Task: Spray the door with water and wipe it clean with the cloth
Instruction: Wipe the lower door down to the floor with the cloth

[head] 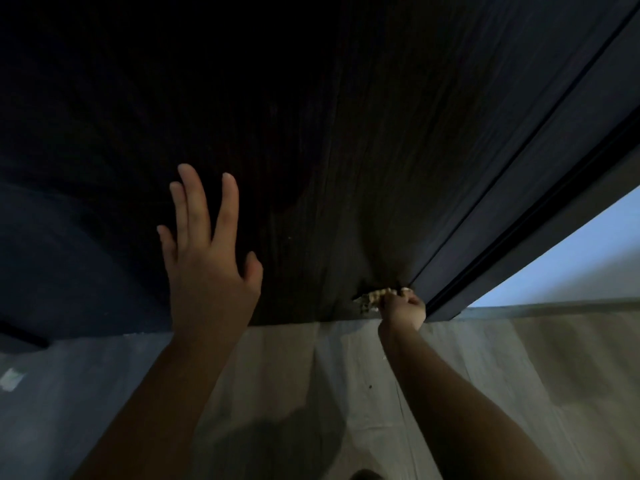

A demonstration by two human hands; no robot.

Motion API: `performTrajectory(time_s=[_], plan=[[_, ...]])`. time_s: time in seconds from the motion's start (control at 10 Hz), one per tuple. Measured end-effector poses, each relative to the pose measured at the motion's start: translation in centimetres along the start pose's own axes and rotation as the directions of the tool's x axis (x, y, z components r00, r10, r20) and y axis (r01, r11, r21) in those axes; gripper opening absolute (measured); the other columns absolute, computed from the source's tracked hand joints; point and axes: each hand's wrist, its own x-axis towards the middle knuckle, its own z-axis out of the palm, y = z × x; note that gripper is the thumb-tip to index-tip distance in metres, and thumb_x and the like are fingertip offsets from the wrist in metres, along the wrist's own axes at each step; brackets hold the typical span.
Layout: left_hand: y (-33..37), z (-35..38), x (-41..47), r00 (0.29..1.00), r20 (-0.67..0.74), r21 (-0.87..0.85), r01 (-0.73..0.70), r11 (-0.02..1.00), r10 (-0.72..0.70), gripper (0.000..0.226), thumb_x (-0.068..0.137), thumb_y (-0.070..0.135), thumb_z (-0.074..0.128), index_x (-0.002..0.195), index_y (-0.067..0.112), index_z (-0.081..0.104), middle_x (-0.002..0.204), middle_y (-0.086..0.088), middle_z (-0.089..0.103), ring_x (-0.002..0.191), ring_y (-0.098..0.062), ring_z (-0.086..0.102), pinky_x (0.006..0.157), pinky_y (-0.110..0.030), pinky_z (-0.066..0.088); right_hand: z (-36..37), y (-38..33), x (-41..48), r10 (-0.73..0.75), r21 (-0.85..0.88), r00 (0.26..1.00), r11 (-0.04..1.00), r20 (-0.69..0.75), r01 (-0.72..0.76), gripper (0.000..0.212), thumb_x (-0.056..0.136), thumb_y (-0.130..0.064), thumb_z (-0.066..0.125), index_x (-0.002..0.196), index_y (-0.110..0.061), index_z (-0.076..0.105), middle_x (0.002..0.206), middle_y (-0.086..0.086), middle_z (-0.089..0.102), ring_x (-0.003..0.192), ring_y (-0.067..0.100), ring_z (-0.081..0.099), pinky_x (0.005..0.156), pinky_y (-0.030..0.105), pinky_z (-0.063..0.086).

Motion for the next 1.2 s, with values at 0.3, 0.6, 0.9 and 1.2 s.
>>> performTrajectory(time_s=[0.3, 0.6, 0.9, 1.2], plan=[[0.4, -0.3, -0.1, 1.000, 0.014, -0.038, 0.024, 0.999, -0.023, 0.094, 0.080, 0.011, 0.066, 0.154, 0.024, 0.010, 0.160, -0.005, -0.013, 0.148, -0.023, -0.008, 0.112, -0.064, 0.016, -0.8, -11.3, -10.6, -0.529, 0.418, 0.817, 0.811, 0.228, 0.409, 0.028, 0.077, -0.004, 0.071, 0.090, -0.024, 0.057, 0.105, 0.006, 0.063, 0.096, 0.020, 0.064, 0.078, 0.029, 0.053], [0.3, -0.5, -0.2, 1.000, 0.024, -0.047, 0.018, 0.999, -0.017, 0.092, 0.083, 0.011, 0.064, 0.154, 0.024, 0.008, 0.160, -0.004, -0.014, 0.148, -0.023, -0.010, 0.112, -0.064, 0.015, 0.8, -3.9, -10.5, -0.215, 0.240, 0.919, 0.961, 0.330, 0.138, 0.030, 0.084, 0.002, 0.065, 0.089, -0.022, 0.049, 0.094, 0.002, 0.059, 0.089, 0.016, 0.061, 0.069, 0.028, 0.055], [-0.2, 1.0, 0.0, 0.999, -0.027, 0.042, 0.026, 0.999, -0.025, 0.091, 0.083, 0.014, 0.063, 0.153, 0.023, 0.006, 0.160, -0.011, -0.010, 0.148, -0.025, -0.008, 0.114, -0.063, 0.010, 3.6, 6.4, -6.6, 0.238, -0.078, 0.935, 0.971, 0.262, -0.226, 0.033, 0.081, -0.005, 0.070, 0.102, -0.023, 0.052, 0.107, 0.014, 0.064, 0.097, 0.029, 0.065, 0.086, 0.047, 0.055], [-1.0, 1.3, 0.1, 0.999, -0.036, 0.099, -0.005, 0.995, 0.008, 0.093, 0.082, 0.016, 0.063, 0.153, 0.025, 0.004, 0.160, -0.010, -0.010, 0.147, -0.023, -0.010, 0.112, -0.066, 0.011, 3.1, 5.1, -6.0, 0.344, -0.149, 0.861, 0.939, 0.373, -0.311, 0.010, 0.092, -0.001, 0.053, 0.098, -0.007, 0.057, 0.106, 0.015, 0.062, 0.071, 0.010, 0.058, 0.060, 0.023, 0.053]])
